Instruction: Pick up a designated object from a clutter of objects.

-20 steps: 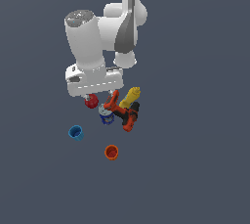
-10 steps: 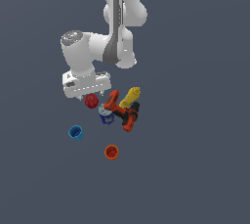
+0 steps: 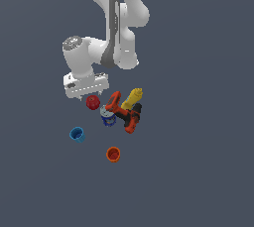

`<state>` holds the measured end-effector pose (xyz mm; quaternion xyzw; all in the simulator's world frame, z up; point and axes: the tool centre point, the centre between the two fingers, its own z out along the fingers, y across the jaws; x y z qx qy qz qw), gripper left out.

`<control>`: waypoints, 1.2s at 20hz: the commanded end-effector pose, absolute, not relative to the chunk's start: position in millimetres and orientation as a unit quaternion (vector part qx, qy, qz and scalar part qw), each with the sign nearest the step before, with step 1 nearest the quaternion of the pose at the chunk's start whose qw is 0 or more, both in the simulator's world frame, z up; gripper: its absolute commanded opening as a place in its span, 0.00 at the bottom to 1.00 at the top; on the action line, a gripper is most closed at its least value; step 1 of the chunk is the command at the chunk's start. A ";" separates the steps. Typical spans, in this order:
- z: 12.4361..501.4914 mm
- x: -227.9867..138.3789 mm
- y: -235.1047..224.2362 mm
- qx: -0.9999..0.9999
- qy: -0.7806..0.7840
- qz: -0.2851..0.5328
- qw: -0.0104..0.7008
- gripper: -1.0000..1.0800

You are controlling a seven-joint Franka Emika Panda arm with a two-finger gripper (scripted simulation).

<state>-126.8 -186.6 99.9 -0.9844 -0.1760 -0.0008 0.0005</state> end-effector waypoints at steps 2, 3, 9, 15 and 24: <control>96.3 -131.5 -189.1 -0.984 -0.179 0.000 0.000 0.96; 96.2 -131.7 -189.4 -0.984 -0.179 0.000 0.000 0.96; 90.7 -131.3 -188.8 -0.984 -0.178 0.000 0.000 0.96; 68.0 -132.2 -189.0 -0.984 -0.179 0.000 0.000 0.96; 45.0 -132.3 -189.1 -0.984 -0.179 0.000 0.000 0.96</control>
